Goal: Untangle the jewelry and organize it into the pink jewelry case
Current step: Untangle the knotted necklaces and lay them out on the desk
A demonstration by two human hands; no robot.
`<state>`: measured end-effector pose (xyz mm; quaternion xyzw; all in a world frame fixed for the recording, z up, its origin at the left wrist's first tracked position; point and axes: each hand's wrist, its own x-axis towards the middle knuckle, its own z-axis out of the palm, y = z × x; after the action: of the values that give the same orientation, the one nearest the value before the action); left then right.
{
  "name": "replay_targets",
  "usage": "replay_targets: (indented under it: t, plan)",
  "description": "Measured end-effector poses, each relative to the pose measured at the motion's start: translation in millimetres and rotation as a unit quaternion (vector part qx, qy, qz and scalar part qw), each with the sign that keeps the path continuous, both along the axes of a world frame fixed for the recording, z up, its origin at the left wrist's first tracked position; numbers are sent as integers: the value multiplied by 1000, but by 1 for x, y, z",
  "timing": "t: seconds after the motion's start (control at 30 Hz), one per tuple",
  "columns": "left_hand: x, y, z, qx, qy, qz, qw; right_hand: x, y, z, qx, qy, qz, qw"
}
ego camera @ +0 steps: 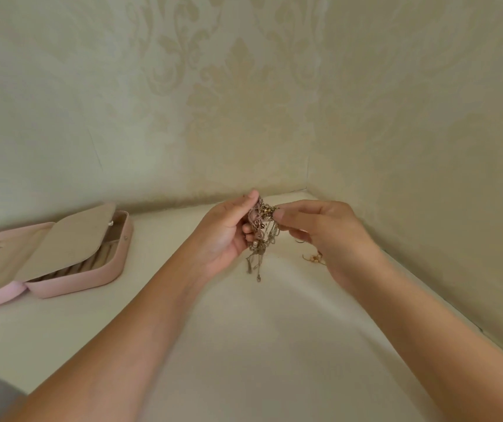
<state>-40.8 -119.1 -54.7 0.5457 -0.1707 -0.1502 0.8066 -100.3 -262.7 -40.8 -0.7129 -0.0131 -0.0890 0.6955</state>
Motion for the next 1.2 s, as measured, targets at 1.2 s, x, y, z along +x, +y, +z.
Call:
replay_targets:
  t: [1.2]
  plan:
    - [-8,17,0,256,-170,14,951,7,4,-19,-161,-37,-105,981]
